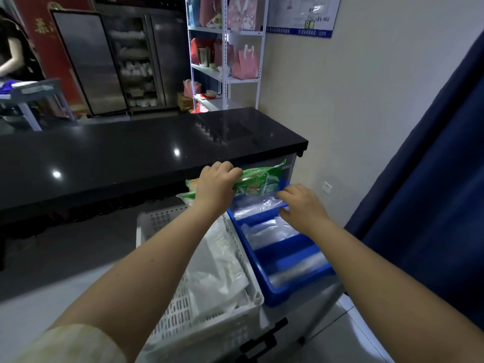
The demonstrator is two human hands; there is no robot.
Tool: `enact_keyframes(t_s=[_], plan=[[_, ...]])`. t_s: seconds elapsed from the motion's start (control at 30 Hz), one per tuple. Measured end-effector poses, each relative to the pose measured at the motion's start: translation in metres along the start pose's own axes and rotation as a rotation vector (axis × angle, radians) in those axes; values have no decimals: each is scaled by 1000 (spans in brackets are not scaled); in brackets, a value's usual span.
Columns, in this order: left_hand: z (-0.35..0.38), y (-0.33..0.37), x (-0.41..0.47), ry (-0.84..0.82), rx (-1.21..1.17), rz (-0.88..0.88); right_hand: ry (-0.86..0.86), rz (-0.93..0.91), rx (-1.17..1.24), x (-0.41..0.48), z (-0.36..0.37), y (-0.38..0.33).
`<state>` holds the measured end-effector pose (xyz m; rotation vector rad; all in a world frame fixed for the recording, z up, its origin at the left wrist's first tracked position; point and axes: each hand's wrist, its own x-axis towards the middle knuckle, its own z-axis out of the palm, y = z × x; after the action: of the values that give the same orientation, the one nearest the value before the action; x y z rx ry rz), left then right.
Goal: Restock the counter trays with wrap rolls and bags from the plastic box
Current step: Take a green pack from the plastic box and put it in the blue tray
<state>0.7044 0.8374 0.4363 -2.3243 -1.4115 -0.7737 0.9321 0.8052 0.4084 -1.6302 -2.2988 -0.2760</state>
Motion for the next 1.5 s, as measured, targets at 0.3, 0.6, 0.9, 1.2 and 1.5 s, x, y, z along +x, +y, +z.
enact_keyframes(t_s=[0.3,0.6,0.9,1.2,1.5], plan=[[61,-5,20,-8,35,-79,-128,-131,64,60,70,64],[98,11,48,-45,205,-235,-282,-389,107,125,138,116],[114,15,63,-15,301,-326,-517,-499,138,159,184,108],[124,22,70,23,315,-233,-675,-435,164,137,206,105],[122,24,69,20,303,-204,-885,-487,50,148,208,97]])
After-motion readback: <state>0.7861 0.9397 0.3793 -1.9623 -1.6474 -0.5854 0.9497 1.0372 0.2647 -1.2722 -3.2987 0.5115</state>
